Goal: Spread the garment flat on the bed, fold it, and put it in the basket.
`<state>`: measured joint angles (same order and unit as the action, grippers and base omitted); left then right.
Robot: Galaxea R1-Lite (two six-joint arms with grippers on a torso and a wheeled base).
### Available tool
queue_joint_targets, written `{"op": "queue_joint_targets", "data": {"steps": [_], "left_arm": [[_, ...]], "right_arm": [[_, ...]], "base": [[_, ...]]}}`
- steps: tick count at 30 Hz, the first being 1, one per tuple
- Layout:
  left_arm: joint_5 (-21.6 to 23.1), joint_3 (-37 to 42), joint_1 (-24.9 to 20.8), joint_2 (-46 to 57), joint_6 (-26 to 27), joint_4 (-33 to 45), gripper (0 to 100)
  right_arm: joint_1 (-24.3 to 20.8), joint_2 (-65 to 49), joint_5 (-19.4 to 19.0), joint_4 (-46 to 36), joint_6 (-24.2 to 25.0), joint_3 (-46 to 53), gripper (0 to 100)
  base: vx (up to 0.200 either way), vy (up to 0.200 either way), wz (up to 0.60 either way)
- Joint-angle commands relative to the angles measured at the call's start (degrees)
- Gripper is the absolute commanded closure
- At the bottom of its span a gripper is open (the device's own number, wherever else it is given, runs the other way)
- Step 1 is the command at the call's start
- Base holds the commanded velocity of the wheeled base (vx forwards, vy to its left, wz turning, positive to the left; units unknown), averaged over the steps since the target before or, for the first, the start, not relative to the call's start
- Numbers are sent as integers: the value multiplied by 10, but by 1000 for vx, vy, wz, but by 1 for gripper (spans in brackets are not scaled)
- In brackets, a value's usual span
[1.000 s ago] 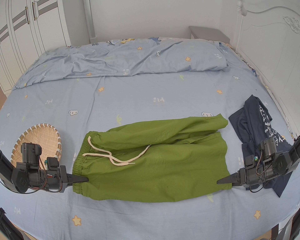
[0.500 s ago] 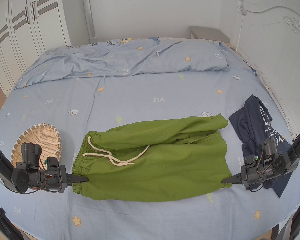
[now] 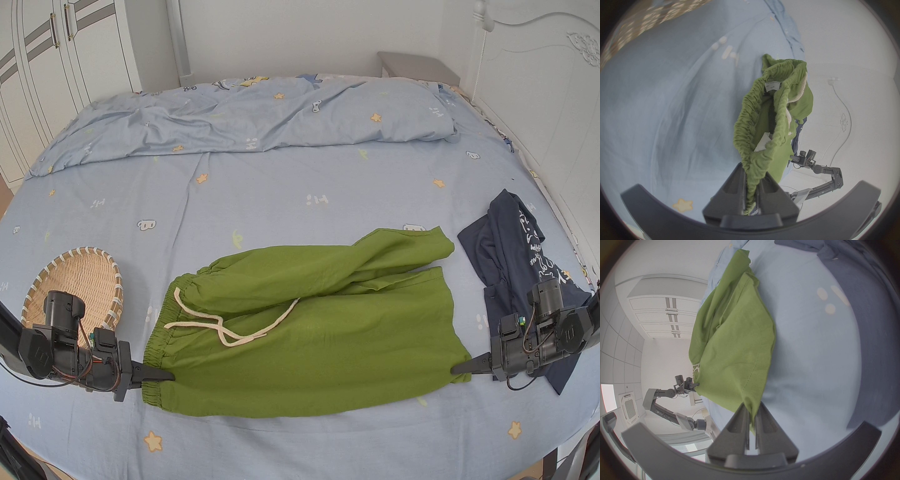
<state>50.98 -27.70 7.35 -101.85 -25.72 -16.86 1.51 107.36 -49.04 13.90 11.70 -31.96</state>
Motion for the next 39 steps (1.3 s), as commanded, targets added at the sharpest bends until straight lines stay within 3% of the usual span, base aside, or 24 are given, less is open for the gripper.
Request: {"op": "queue_joint_targets", "data": {"steps": [1,6,8,11,12,13,22,34,35,36,39], "left_arm": [[-1,-11,22,47,23,68,100],[-1,4,55,57,94,133,100],[-1,22,77,56,164,182,100],[-2,42,89,52,233,220,100],[-2,42,89,52,233,220,100],[-4,56,97,51,275,241,100],[-6,104,97,51,294,229,100],[-16,126,84,26,297,166,100],[-17,127,80,24,297,165,0],[-17,127,80,24,298,165,0],[-17,123,79,22,299,165,0]], "right_arm": [[-16,-93,3,-49,-4,37,100],[-23,-136,4,-104,-11,49,100],[-29,-150,13,-130,-35,74,100],[-32,-150,44,-127,-64,117,100],[-32,-150,44,-127,-64,117,100],[-40,-150,56,-121,-70,147,100],[-45,-182,59,-93,-69,214,100],[-46,-173,58,-89,-69,224,100],[-47,-168,58,-89,-70,224,100],[-47,-167,58,-89,-70,224,0],[-47,-160,58,-88,-70,224,0]], "base": [[0,0,0],[0,0,0],[0,0,0],[0,0,0],[0,0,0],[0,0,0],[0,0,0],[0,0,0],[0,0,0],[0,0,0],[0,0,0]]}}
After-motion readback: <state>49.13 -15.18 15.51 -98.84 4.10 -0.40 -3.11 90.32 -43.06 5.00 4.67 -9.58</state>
